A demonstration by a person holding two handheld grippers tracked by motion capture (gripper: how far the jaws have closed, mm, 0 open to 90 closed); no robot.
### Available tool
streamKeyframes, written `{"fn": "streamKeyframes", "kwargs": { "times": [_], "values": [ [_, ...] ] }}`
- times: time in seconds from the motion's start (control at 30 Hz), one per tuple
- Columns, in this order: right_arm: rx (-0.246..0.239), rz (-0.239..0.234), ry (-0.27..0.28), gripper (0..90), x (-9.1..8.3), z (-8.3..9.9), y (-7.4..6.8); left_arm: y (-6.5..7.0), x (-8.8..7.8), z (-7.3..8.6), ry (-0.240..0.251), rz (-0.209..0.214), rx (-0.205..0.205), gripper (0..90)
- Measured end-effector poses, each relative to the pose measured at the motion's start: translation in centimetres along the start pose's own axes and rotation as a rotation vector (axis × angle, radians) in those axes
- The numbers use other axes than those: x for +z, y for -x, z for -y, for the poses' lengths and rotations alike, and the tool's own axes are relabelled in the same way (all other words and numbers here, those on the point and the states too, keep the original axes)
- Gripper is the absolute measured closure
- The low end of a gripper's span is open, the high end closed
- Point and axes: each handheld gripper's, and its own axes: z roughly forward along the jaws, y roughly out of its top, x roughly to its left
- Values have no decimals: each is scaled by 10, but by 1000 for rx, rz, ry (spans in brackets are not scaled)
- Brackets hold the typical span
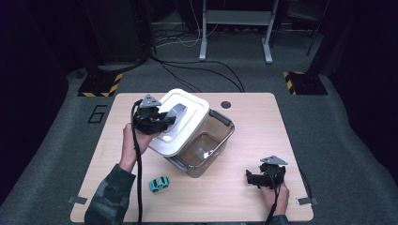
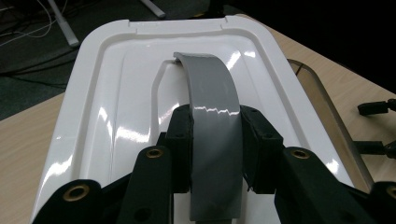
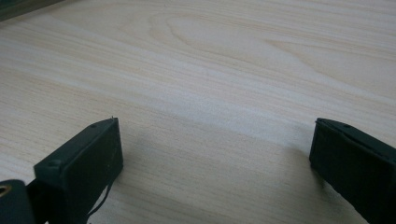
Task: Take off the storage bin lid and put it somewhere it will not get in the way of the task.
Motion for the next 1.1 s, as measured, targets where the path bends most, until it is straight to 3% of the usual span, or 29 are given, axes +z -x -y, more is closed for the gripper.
{"fn": "streamKeyframes", "kwargs": {
  "times": [0.77, 1.1],
  "values": [
    [-4, 2, -2, 18, 0, 0, 0, -50, -21, 26, 13, -96, -106, 671],
    [-4, 2, -2, 18, 0, 0, 0, -78, -33, 49, 19, -160, -173, 671]
  ]
}}
